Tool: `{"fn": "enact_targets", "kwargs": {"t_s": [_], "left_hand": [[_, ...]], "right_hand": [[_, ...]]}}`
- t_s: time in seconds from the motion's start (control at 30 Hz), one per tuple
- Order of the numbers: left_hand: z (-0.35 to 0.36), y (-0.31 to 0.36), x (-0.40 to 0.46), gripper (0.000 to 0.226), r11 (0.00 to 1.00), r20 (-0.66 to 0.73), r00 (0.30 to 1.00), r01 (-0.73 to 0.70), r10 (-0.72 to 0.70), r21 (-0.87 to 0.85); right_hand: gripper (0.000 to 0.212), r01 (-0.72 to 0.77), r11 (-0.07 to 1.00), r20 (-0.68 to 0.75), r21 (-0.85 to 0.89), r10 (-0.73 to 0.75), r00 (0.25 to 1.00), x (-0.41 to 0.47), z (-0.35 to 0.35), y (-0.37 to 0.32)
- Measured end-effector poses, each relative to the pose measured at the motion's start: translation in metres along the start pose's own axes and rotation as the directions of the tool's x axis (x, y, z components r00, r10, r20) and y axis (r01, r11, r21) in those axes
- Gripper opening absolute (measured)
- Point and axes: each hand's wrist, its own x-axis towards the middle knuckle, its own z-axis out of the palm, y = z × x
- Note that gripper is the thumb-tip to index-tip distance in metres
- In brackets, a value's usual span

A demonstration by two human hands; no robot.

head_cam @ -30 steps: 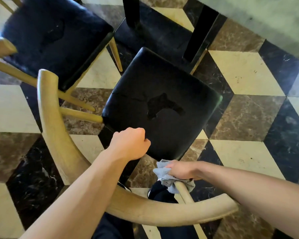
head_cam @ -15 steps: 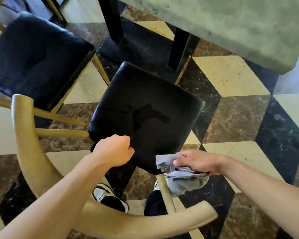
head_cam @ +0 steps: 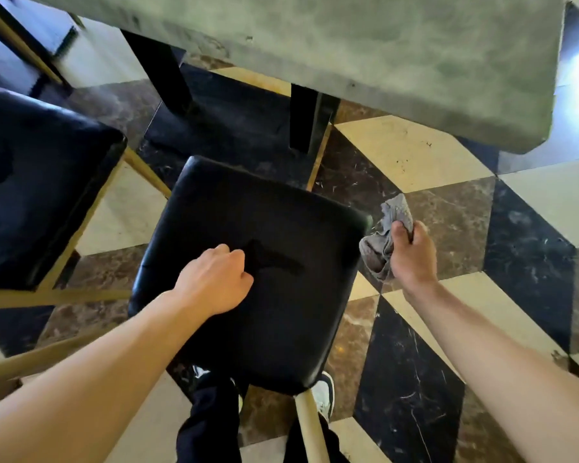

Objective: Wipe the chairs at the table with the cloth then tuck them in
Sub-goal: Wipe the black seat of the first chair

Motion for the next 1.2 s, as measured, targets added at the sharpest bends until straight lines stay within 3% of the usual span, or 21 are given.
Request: {"fn": "enact_targets", "kwargs": {"t_s": [0.1,0.23,0.3,0.37,0.47,0.6,0.7,0.8,0.87,0.93,0.97,1.1,1.2], "left_hand": [[-0.011,-0.035,0.041,0.031,0.993,0.032,0.999,-0.018,0.014,0.117],[-0.031,-0.086,0.102,0.057,0.975,-0.013,1.0,0.009,-0.007,0.222],[-0.044,-0.11,0.133,0.071,0.969,-0.035,0.998,0.064,-0.057,0.237],[-0.055,-0.133,0.159,0.076,0.972,-0.028,0.992,0.126,-0.123,0.2],[-0.053,-0.15,0.172,0.054,0.988,0.091,0.994,0.054,-0.067,0.143],[-0.059,-0.173,0.188,0.015,0.998,0.052,0.997,-0.056,0.056,0.007],[-0.068,-0.188,0.193,0.022,0.989,0.061,0.996,-0.063,0.072,-0.133],[-0.074,-0.191,0.188,0.032,0.958,0.088,0.993,-0.053,0.081,-0.282],[-0.074,-0.196,0.183,0.039,0.955,0.048,0.999,0.015,0.0,-0.297],[-0.075,-0.211,0.179,0.029,0.955,-0.057,0.991,0.102,-0.122,-0.279],[-0.075,-0.217,0.177,0.027,0.947,-0.106,0.979,0.135,-0.172,-0.291],[-0.08,-0.239,0.168,0.026,0.865,-0.167,0.924,0.242,-0.343,-0.44],[-0.084,-0.249,0.162,0.024,0.834,-0.101,0.924,0.282,-0.369,-0.474]], "right_hand": [[0.021,-0.031,0.999,-0.016,-0.009,0.031,0.999,0.006,0.039,0.006],[0.044,0.062,0.992,0.076,-0.107,-0.054,0.996,0.024,0.086,0.009],[0.048,0.093,0.96,0.122,-0.266,-0.063,0.991,0.038,0.106,0.01],[0.05,0.025,0.897,0.115,-0.441,0.028,0.993,0.048,0.122,0.007],[0.057,-0.033,0.784,0.057,-0.619,0.087,0.995,0.05,0.13,0.0],[0.058,0.007,0.737,0.067,-0.676,0.053,0.996,0.052,0.166,-0.035],[0.062,0.183,0.69,0.205,-0.7,-0.052,0.977,0.041,0.218,-0.083],[0.058,0.4,0.649,0.377,-0.647,-0.184,0.908,0.021,0.284,-0.134],[0.055,0.484,0.629,0.427,-0.609,-0.254,0.868,0.005,0.324,-0.161],[0.052,0.573,0.574,0.481,-0.584,-0.324,0.815,-0.013,0.353,-0.175],[0.049,0.644,0.51,0.53,-0.57,-0.372,0.762,-0.022,0.36,-0.175],[0.044,0.901,0.191,0.761,-0.389,-0.484,0.431,-0.054,0.353,-0.15],[0.049,0.931,0.156,0.791,-0.332,-0.491,0.364,-0.053,0.328,-0.13]]}}
